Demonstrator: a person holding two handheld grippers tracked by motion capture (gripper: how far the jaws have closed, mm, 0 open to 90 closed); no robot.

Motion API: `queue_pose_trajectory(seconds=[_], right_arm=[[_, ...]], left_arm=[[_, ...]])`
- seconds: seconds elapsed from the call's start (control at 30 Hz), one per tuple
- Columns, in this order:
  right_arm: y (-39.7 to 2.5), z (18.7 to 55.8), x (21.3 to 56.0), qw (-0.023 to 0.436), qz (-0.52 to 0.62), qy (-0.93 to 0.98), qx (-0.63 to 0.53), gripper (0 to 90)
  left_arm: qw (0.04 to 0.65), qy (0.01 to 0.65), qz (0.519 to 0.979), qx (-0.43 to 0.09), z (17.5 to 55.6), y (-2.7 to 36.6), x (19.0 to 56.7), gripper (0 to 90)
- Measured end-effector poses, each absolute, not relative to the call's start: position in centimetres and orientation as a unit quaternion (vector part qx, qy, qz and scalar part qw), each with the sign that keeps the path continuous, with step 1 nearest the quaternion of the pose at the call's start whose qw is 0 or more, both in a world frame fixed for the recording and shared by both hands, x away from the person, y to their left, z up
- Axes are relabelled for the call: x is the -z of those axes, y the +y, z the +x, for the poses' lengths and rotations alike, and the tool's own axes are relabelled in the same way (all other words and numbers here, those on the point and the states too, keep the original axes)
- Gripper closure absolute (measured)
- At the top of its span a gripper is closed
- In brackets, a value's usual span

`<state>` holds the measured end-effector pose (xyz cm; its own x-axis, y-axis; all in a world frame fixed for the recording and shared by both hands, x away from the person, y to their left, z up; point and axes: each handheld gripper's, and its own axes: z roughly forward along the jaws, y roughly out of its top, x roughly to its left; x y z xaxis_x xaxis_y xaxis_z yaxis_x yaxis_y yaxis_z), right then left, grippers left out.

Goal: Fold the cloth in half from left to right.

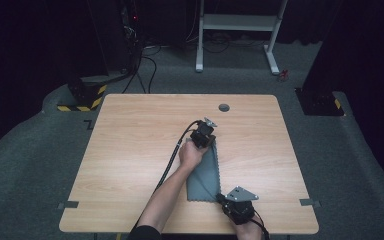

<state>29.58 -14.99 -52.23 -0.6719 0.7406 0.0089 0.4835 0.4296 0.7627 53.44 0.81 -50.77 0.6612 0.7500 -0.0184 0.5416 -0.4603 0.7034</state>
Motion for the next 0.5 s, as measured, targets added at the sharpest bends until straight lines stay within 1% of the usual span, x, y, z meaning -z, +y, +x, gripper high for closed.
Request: queue_pose_trajectory(seconds=[0.07,0.1,0.17,0.33,0.43,0.5], right_arm=[[-15.2,29.6,52.2,0.165,0.372,0.828,-0.385,83.4],[-15.3,29.6,52.2,0.163,0.374,0.827,-0.387,80.7],[-15.6,29.7,52.2,0.161,0.379,0.824,-0.390,79.2],[-16.1,30.0,51.6,0.166,0.380,0.818,-0.398,77.1],[-16.5,30.4,51.0,0.172,0.381,0.814,-0.403,77.5],[-16.7,30.7,50.6,0.174,0.380,0.813,-0.406,77.8]], left_arm=[[0.351,0.388,0.839,-0.147,53.5,1.0,50.7,76.5],[0.351,0.390,0.839,-0.147,53.5,1.0,50.7,71.8],[0.352,0.394,0.836,-0.149,53.2,1.5,50.5,64.6],[0.368,0.406,0.822,-0.157,52.1,3.2,49.4,53.8],[0.374,0.402,0.821,-0.156,50.6,4.4,48.9,50.9],[0.371,0.391,0.827,-0.162,49.0,5.1,48.6,49.3]])
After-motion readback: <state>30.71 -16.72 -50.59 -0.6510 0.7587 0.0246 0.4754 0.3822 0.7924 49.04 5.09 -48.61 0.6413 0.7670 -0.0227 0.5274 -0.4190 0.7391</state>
